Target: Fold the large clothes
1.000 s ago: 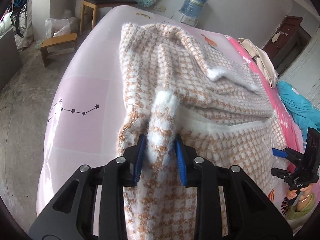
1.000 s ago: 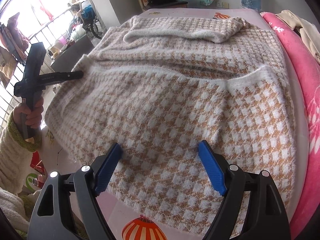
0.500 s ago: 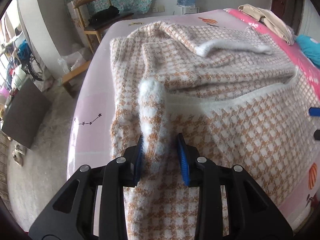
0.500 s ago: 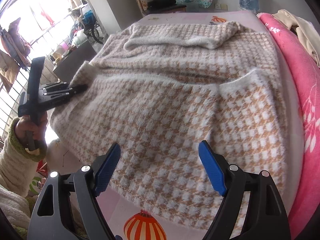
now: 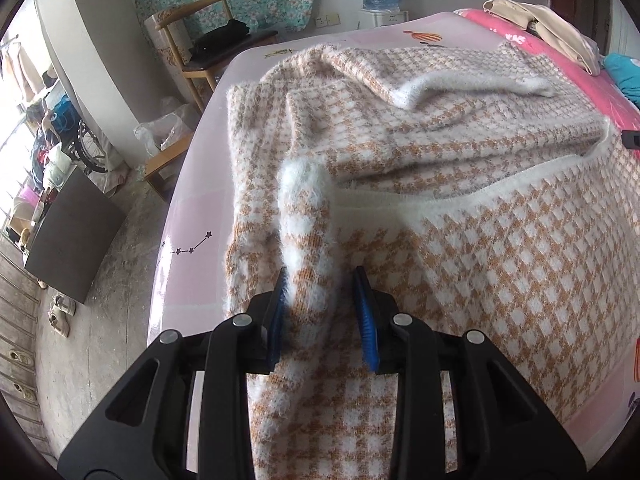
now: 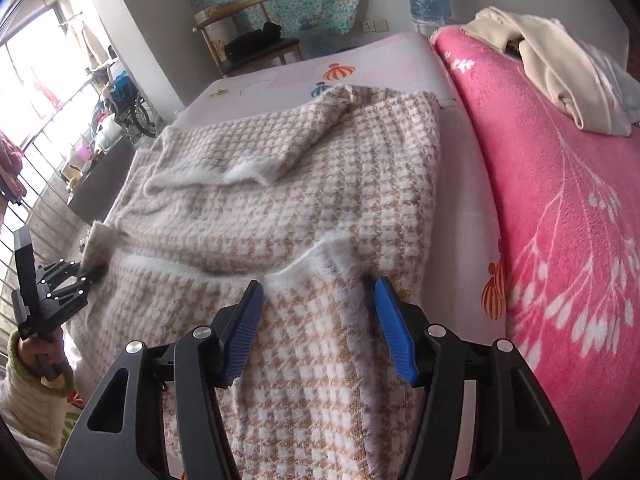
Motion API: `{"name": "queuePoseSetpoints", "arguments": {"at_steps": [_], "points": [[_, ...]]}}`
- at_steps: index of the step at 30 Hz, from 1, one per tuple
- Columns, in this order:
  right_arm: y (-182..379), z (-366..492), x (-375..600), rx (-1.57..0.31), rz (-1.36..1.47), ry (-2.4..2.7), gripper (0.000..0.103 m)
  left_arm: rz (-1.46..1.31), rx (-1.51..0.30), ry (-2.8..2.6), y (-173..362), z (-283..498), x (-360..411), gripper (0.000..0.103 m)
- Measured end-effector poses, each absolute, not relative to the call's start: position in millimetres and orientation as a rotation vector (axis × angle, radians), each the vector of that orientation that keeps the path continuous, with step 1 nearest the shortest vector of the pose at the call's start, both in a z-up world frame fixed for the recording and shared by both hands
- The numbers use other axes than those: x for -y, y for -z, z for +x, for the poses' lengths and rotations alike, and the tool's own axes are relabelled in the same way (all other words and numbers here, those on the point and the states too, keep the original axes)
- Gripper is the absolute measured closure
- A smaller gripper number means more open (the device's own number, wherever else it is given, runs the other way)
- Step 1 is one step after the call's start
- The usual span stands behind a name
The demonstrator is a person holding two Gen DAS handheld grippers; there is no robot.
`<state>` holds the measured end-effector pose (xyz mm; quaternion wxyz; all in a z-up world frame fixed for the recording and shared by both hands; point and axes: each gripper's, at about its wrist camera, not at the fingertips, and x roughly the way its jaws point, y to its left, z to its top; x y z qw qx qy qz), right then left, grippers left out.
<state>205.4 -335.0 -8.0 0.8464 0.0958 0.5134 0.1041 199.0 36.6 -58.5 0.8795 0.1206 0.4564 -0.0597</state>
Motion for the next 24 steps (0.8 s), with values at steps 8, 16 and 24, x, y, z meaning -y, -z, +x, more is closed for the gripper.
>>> {"name": "queuePoseSetpoints", "arguments": {"at_steps": [8, 16, 24], "points": [[27.1, 177.8, 334.6, -1.177, 0.223, -0.236, 0.056, 0.235, -0.963, 0.128, 57.8, 200.3, -39.6, 0.072], [29.1, 196.4, 328.2, -1.183, 0.134, -0.185, 0.068, 0.231, -0.967, 0.124, 58.2, 201.5, -40.1, 0.072], [27.5, 194.3, 308.3, -1.201, 0.007, -0.155, 0.069, 0.223, -0.970, 0.124, 58.3, 201.5, -40.5, 0.072]]}}
